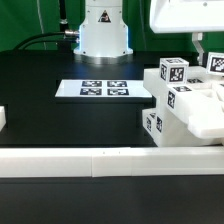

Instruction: Assemble chair

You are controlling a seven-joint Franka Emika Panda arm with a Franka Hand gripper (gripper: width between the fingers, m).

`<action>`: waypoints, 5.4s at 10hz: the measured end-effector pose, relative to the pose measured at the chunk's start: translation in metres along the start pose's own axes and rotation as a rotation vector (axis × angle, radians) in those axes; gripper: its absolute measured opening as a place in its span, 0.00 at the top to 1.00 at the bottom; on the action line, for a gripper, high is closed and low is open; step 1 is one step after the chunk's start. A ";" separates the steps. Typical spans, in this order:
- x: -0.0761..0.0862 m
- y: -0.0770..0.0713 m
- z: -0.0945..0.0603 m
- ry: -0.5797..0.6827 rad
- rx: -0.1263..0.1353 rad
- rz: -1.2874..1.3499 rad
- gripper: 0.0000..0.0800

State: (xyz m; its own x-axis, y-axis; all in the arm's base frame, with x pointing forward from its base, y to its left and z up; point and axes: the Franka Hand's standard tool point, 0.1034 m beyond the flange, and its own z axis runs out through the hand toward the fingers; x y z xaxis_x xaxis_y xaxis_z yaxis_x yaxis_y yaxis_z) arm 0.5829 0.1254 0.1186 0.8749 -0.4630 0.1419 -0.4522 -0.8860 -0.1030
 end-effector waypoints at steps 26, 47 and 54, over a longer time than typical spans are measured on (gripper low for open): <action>0.000 0.005 0.000 -0.044 -0.034 -0.456 0.34; -0.001 0.001 0.000 0.007 0.054 0.378 0.20; 0.004 0.016 -0.015 -0.167 0.044 0.247 0.19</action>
Offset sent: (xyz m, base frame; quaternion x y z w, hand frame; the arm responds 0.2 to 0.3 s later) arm -0.0130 0.0022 -0.0053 -0.0124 -0.0188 0.2905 0.9566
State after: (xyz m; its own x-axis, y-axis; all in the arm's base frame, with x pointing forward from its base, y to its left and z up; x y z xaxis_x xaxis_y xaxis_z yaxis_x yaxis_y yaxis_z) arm 0.5770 0.1091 0.1322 0.7575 -0.6504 -0.0568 -0.6501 -0.7434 -0.1571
